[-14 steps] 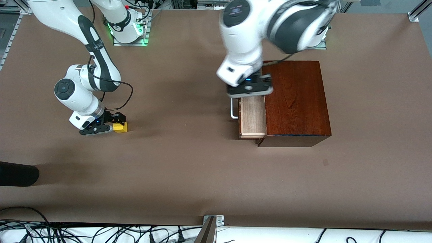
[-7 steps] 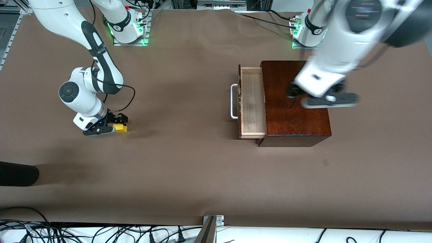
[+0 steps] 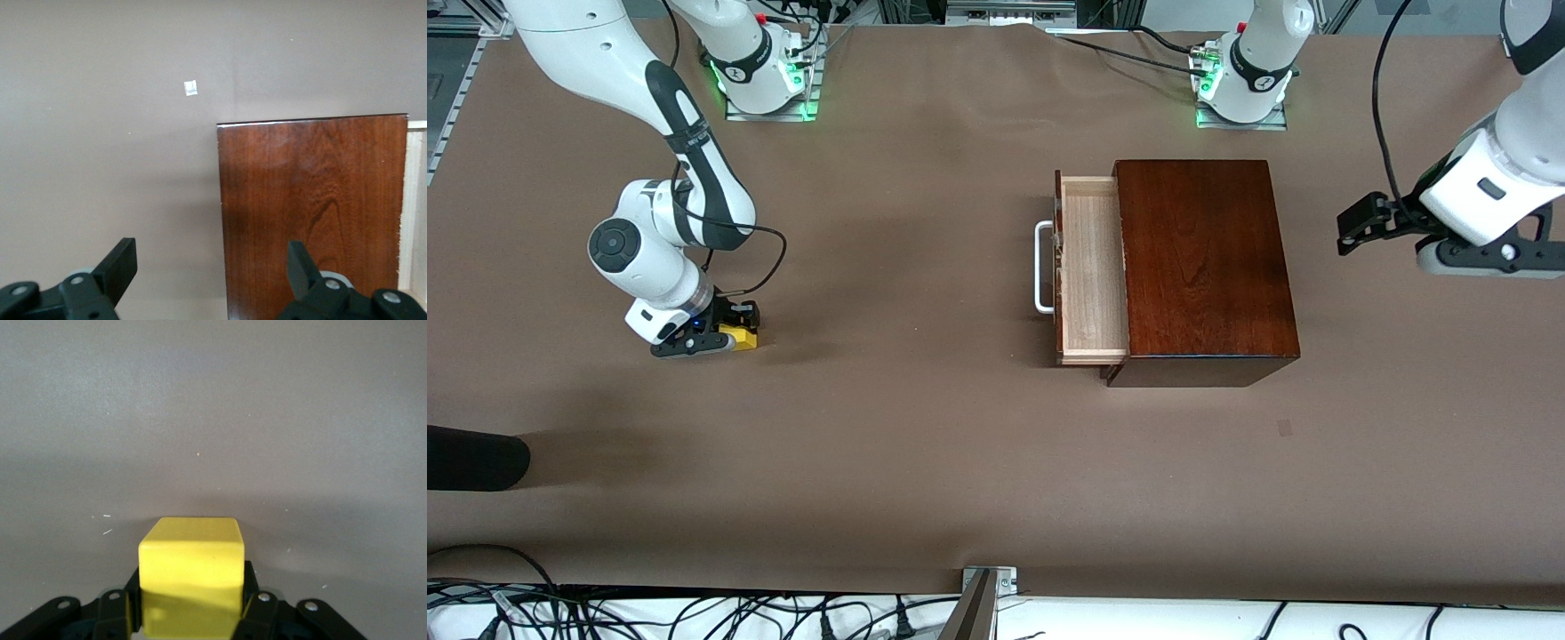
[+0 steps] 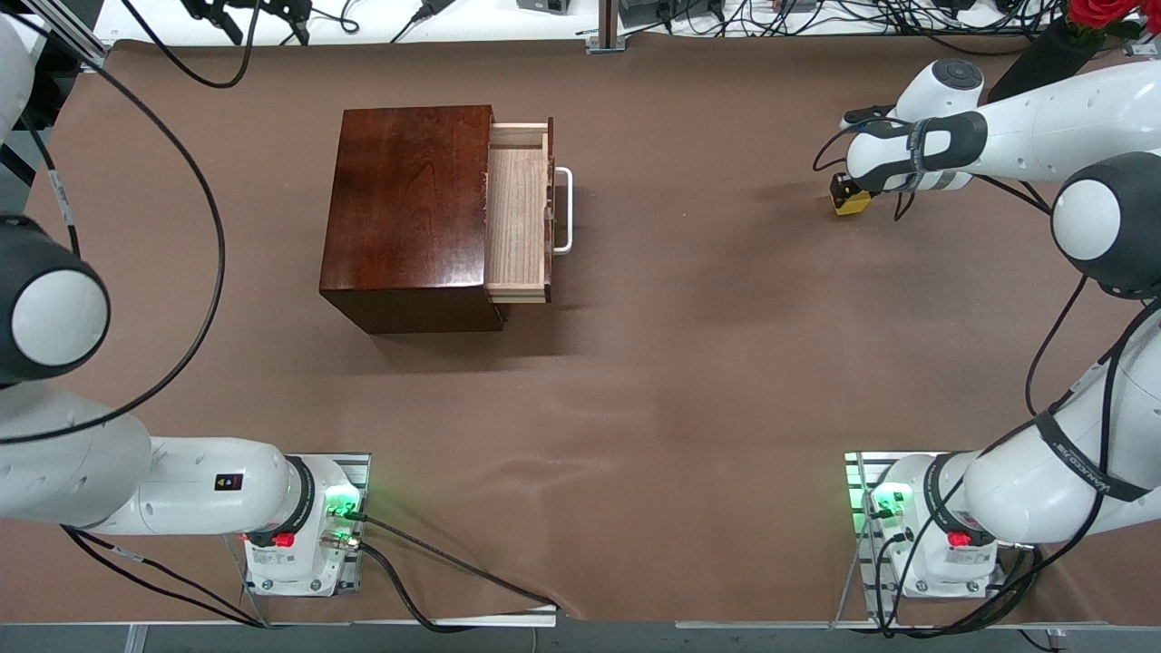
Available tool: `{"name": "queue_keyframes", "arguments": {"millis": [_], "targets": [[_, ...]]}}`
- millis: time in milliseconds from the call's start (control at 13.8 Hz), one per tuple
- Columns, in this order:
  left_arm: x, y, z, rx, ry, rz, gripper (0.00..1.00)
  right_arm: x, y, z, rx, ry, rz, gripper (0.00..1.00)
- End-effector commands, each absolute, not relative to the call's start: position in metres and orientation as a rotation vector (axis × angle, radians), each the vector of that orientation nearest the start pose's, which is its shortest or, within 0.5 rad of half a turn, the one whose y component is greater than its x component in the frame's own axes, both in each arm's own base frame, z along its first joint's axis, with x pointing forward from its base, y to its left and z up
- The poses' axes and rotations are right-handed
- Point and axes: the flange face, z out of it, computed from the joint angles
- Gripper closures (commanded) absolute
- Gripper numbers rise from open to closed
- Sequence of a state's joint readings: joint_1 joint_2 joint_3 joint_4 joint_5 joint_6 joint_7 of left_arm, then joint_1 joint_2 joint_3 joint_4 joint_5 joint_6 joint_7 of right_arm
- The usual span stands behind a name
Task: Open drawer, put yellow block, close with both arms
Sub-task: 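Lift the yellow cube with the right gripper and carry it over the drawer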
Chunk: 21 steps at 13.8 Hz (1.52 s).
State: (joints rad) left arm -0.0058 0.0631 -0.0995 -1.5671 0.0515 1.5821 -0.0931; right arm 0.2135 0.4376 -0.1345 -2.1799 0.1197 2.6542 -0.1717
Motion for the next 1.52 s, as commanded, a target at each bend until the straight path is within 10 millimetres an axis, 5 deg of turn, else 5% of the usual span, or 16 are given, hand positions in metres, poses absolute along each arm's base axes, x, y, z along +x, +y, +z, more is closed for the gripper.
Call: {"name": "queue_keyframes", "arguments": {"millis": [0,145,290,581,726,944,1306,1452], "targets": [[0.56,-0.036,0.585,-3.139,-0.04,-0.024,0.0,0.572,0.044,0.205,-3.114,-0.277,-0.116,1.0],[0.56,-0.033,0.584,-3.159,-0.032,-0.025,0.0,0.584,0.05,0.226,-3.09,-0.421,-0.091,1.0],[0.56,-0.04,0.592,-3.155,-0.014,-0.025,0.0,0.601,0.063,0.268,-3.047,-0.542,-0.061,1.0],[0.574,-0.045,0.595,-3.126,0.014,-0.028,0.0,0.633,0.123,0.355,-2.962,-0.703,0.046,1.0],[0.575,-0.041,0.596,-3.119,0.01,-0.031,0.0,0.63,0.185,0.393,-2.904,-0.849,0.061,1.0],[0.574,-0.03,0.594,-3.118,-0.019,-0.014,0.0,0.609,0.272,0.425,-2.831,-1.046,0.013,1.0],[0.571,-0.03,0.593,-3.117,-0.012,0.026,0.0,0.533,0.425,0.467,-2.714,-1.499,-0.14,1.0],[0.571,-0.031,0.593,-3.117,-0.01,0.024,0.0,0.507,0.472,0.482,-2.666,-1.644,-0.213,1.0]]}}
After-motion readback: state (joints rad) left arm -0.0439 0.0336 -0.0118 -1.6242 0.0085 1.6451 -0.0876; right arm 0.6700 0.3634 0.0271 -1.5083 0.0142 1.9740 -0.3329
